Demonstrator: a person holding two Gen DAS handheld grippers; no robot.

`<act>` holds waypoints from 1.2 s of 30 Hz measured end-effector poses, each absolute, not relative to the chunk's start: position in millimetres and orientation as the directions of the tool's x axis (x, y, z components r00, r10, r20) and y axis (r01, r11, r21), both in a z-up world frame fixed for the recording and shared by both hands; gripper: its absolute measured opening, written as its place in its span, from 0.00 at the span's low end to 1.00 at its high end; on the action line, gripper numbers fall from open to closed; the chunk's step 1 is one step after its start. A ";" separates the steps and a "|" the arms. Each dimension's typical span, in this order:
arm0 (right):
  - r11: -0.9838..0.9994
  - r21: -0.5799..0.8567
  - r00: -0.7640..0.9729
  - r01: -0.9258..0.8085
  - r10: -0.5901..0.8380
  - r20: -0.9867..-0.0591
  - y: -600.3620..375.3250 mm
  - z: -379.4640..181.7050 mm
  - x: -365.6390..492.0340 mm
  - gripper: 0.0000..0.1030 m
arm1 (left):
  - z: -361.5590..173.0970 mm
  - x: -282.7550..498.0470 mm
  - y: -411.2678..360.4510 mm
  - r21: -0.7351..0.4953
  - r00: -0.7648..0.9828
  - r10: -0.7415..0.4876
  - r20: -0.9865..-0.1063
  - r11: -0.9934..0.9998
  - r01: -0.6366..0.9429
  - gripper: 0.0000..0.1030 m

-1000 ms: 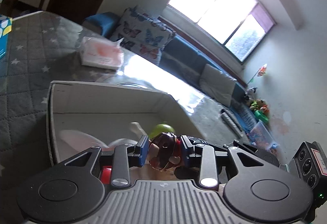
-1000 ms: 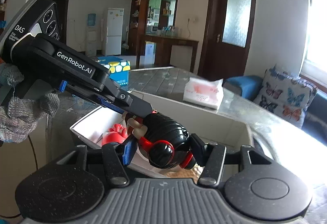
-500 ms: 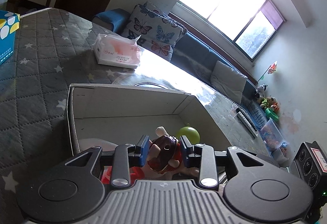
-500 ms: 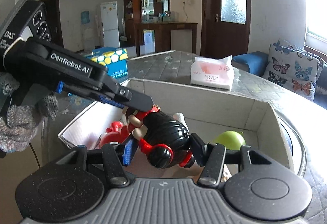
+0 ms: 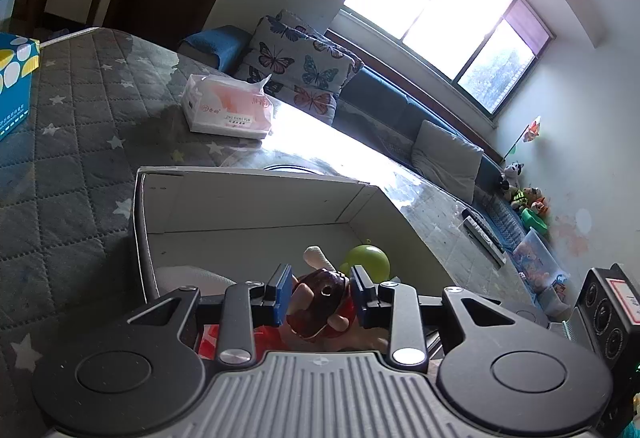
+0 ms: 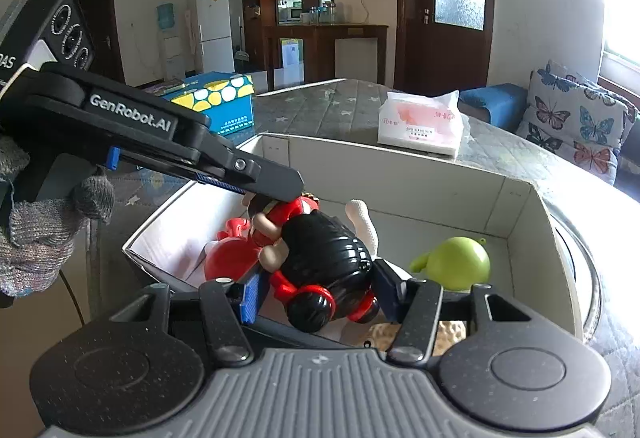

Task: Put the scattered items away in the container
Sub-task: 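Lower the doll into the box and open the left tool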

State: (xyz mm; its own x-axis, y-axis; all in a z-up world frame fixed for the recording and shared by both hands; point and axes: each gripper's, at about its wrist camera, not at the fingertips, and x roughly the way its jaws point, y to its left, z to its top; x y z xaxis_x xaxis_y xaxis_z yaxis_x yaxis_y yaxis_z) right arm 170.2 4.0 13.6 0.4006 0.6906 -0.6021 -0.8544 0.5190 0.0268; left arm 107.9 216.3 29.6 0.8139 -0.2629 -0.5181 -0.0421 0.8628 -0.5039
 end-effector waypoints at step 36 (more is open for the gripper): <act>0.537 0.056 0.427 -0.842 0.725 -0.541 -12.4 16.8 154.2 0.65 | 33.8 90.1 208.5 -0.487 0.834 -0.228 -0.502 0.871 -0.055 0.33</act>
State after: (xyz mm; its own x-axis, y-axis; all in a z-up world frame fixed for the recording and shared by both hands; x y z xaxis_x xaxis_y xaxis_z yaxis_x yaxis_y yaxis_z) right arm 154.2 -12.4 16.8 0.4265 0.7250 -0.5409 -0.8419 0.5368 0.0556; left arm 90.1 208.5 33.8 0.8341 -0.2280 -0.5023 -0.0554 0.8714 -0.4874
